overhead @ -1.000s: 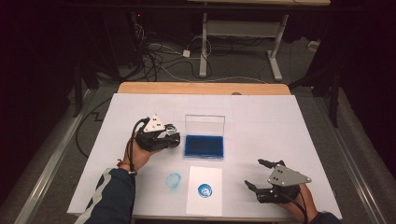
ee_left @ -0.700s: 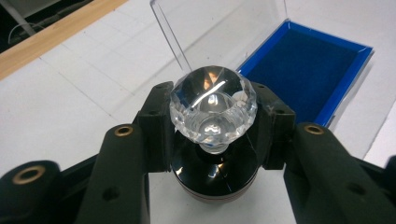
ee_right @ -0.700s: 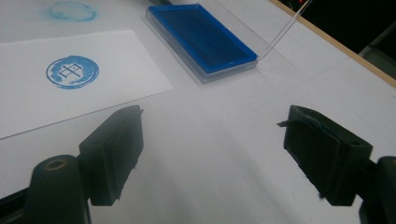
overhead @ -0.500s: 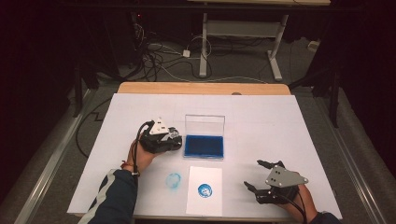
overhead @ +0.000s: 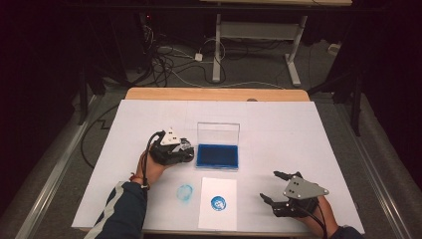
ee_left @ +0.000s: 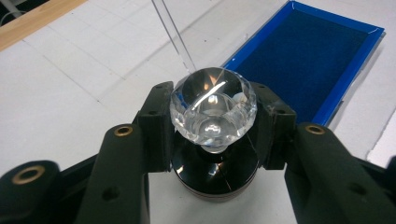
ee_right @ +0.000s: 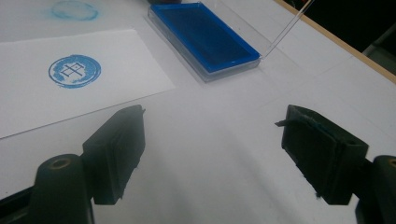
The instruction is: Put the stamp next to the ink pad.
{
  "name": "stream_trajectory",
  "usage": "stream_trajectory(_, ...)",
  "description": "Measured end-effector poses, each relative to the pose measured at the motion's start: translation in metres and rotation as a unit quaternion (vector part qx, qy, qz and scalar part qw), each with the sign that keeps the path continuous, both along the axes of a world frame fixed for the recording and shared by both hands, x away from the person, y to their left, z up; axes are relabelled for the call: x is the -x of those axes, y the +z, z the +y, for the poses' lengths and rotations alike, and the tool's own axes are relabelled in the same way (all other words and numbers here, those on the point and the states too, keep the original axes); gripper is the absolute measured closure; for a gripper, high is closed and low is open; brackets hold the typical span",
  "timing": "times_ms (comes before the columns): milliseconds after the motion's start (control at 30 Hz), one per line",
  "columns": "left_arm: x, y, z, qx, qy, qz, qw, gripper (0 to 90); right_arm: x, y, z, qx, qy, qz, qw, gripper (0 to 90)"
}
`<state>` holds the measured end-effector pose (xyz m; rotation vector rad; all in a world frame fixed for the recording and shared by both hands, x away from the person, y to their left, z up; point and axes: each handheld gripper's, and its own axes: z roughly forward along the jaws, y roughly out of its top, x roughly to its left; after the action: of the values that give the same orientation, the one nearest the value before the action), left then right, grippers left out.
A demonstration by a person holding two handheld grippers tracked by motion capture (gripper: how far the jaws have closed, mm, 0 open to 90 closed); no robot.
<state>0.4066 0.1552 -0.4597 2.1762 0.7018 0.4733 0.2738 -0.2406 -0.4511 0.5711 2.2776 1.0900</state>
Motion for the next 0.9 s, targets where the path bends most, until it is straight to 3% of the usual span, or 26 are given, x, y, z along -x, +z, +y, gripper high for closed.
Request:
stream_trajectory(267, -0.001, -0.002, 0.0, 0.003, 0.003, 0.003, 1.0, 53.0, 0.0, -0.001, 0.0, 0.001, 0.0, 0.002, 1.0, 22.1)
stream_trajectory(400, -0.002, -0.004, 0.0, -0.002, 0.01, 0.014, 0.9998, 48.3, -0.001, -0.001, 0.0, 0.001, 0.0, 0.005, 1.0, 22.1)
stream_trajectory(600, -0.002, -0.003, 0.0, -0.001, 0.01, 0.011, 0.9999, 43.2, -0.001, -0.001, 0.0, 0.001, -0.002, 0.006, 1.0, 22.1)
stream_trajectory(700, -0.001, -0.001, 0.0, 0.0, 0.012, 0.005, 0.9999, 38.8, -0.001, -0.001, 0.0, 0.003, 0.001, 0.005, 1.0, 22.1)
stream_trajectory(900, 0.006, 0.01, 0.0, 0.005, 0.016, -0.027, 0.9995, 32.2, -0.001, -0.001, 0.0, 0.0, 0.002, 0.003, 1.0, 22.0)
